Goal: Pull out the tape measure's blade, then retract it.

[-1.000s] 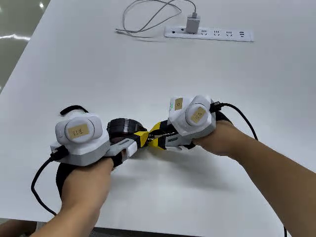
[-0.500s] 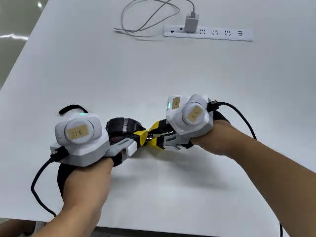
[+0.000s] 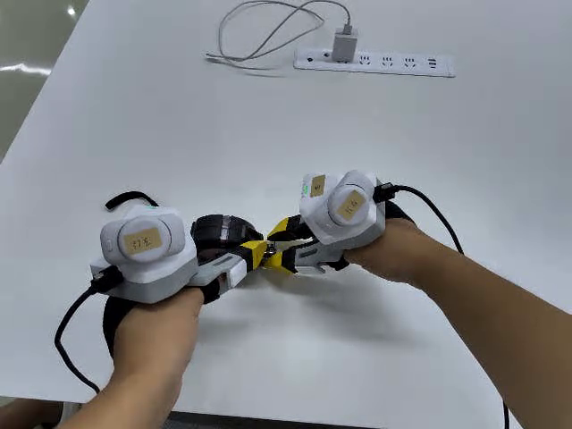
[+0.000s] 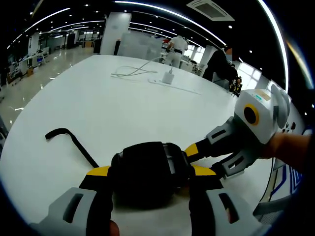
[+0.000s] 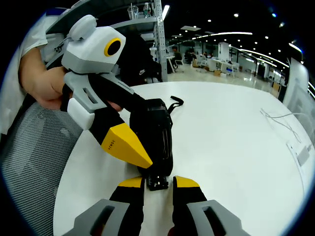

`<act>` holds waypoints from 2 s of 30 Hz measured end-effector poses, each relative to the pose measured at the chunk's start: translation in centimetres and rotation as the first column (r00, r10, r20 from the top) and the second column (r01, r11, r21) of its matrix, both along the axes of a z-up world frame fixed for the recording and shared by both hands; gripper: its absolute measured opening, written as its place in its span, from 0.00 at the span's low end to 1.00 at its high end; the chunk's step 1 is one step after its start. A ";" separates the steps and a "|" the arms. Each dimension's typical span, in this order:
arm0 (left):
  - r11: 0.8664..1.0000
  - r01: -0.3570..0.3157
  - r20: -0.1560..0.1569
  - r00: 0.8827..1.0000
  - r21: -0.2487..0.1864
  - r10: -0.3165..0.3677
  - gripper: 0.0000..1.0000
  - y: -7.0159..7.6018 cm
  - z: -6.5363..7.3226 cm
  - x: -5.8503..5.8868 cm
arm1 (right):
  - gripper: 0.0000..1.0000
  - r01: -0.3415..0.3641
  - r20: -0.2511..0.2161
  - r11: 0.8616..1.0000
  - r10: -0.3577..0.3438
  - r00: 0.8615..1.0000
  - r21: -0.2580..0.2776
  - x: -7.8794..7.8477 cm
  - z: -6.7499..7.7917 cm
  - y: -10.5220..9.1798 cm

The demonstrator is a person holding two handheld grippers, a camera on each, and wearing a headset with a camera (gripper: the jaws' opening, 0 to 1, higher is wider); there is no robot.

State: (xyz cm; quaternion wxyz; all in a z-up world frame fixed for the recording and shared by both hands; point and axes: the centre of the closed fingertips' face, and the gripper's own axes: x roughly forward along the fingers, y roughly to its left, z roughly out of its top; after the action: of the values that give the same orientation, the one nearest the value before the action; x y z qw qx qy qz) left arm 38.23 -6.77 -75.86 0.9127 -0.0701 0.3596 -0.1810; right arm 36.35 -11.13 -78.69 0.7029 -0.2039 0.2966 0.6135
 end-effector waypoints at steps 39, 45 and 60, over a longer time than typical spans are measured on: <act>0.979 0.202 0.069 0.977 0.034 -0.204 0.70 0.9 2.2 -3.0 | 0.44 0.158 0.066 0.986 -0.161 0.985 0.046 -2.1 3.4 -4.8; 0.966 0.250 0.066 0.965 0.061 -0.254 0.70 1.2 2.3 -3.9 | 0.45 0.175 0.079 0.984 -0.177 0.981 0.031 -3.0 3.8 -6.1; 0.943 0.320 0.087 0.941 0.086 -0.327 0.73 2.6 3.2 -5.3 | 0.52 0.293 0.076 0.955 -0.296 0.952 0.045 -4.5 4.6 -9.5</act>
State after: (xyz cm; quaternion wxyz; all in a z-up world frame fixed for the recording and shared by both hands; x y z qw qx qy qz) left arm 32.90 -4.20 -72.67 0.8892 0.0317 0.3264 -0.3190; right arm 31.80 -20.60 -74.12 0.8014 -0.1704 0.2843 0.4979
